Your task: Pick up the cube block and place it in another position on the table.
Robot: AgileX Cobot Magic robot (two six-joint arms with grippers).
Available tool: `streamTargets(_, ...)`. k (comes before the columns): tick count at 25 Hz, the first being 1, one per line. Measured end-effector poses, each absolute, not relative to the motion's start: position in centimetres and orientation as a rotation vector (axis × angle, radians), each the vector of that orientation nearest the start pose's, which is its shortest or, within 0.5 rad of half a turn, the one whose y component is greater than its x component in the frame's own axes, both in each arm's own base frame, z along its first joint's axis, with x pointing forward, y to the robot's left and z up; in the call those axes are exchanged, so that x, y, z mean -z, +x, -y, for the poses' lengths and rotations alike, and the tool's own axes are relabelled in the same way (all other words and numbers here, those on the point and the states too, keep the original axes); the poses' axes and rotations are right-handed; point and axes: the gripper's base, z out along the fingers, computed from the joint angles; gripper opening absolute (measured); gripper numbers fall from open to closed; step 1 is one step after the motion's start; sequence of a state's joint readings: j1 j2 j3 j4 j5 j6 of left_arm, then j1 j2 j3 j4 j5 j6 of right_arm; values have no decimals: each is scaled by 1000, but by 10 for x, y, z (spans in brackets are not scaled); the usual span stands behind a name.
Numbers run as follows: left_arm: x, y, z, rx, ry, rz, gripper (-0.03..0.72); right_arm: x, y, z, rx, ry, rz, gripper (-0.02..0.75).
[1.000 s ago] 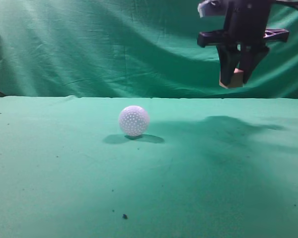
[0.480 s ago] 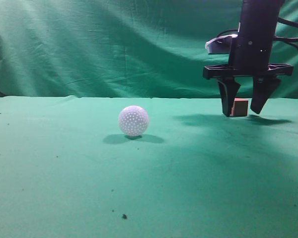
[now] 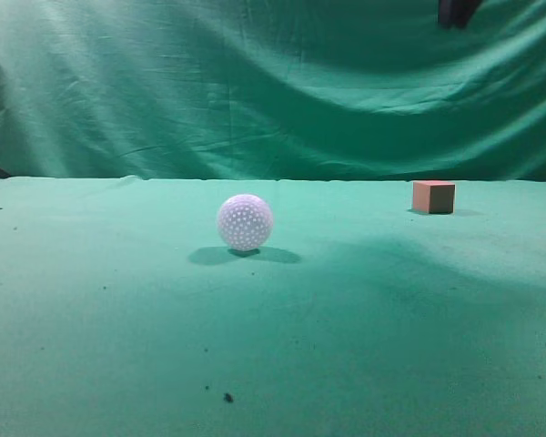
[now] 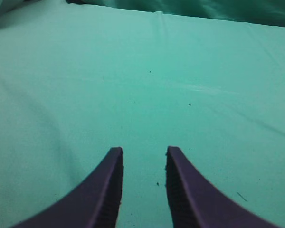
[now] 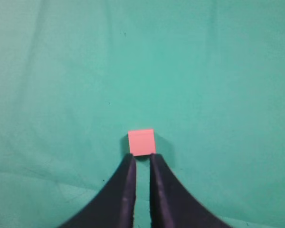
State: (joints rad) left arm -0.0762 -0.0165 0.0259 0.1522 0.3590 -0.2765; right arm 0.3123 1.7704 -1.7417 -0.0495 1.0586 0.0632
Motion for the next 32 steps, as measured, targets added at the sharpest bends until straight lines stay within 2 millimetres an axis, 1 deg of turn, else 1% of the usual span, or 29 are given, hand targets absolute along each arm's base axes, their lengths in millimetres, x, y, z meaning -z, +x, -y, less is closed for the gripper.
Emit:
streamTargets(3,-173,53,-1,97,-90,-1847,262,-382,339,-106,-89,-326,-2534,0)
streamTargets(7,-173,53,-1,97,-90,-1847,262,-387,290,-94,-148,-317,-2538,0)
streamTargets(13,-173,53,-1,97,-90,-1847,262,-358,218,-73,-187,-295,-2540,0)
streamTargets(14,-173,53,-1,97,-90,-1847,262,-356,206,-69,-193,-290,-2523,0)
streamTargets(17,-173,53,-1,97,-90,-1847,262,-340,172,-59,-211,-280,-2495,0)
streamTargets(20,-173,53,-1,97,-90,-1847,262,-332,142,-51,-266,-258,-2437,0)
streamTargets(21,-173,53,-1,97,-90,-1847,262,-332,132,-50,-292,-251,-2413,0)
streamTargets(24,-173,53,-1,97,-90,-1847,262,-333,109,-45,-344,-242,-2374,0)
streamTargets(27,-173,53,-1,97,-90,-1847,262,-336,93,-40,-338,-274,-2365,0)
streamTargets(29,-173,53,-1,97,-90,-1847,262,-336,88,-37,-304,-305,-2354,0)
streamTargets(32,-173,53,-1,97,-90,-1847,262,-336,89,-32,-216,-333,-2331,0)
